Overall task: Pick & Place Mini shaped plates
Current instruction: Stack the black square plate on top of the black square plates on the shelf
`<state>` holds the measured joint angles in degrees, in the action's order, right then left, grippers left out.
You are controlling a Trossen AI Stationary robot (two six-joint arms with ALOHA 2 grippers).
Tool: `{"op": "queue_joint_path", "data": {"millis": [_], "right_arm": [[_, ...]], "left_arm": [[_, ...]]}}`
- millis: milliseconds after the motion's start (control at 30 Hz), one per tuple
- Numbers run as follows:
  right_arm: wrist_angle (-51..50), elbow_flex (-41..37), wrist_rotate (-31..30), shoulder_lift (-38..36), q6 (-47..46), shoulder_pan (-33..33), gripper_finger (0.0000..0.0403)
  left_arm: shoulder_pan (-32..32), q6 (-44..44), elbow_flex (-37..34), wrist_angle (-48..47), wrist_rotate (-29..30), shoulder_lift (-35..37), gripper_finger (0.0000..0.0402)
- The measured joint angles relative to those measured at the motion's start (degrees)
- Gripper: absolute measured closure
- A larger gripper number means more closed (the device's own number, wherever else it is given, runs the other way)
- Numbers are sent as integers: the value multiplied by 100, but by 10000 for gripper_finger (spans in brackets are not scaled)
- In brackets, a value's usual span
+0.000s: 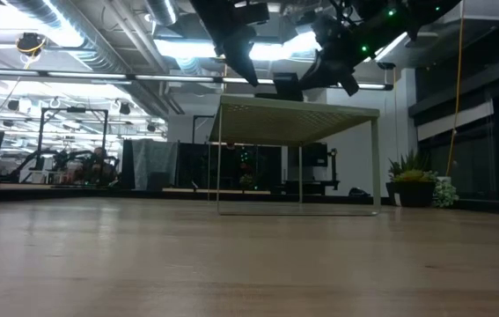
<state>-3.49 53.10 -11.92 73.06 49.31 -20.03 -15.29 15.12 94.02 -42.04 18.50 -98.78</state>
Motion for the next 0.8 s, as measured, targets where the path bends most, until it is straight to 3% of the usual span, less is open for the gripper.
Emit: {"op": "queue_joint_path", "data": {"millis": [300, 800], "right_arm": [[315, 0, -7, 388, 93, 78, 394], [365, 2, -7, 409, 5, 72, 380]], "left_arm": [[0, -186, 0, 9, -8, -4, 397], [26, -216, 0, 26, -9, -4, 398]]}}
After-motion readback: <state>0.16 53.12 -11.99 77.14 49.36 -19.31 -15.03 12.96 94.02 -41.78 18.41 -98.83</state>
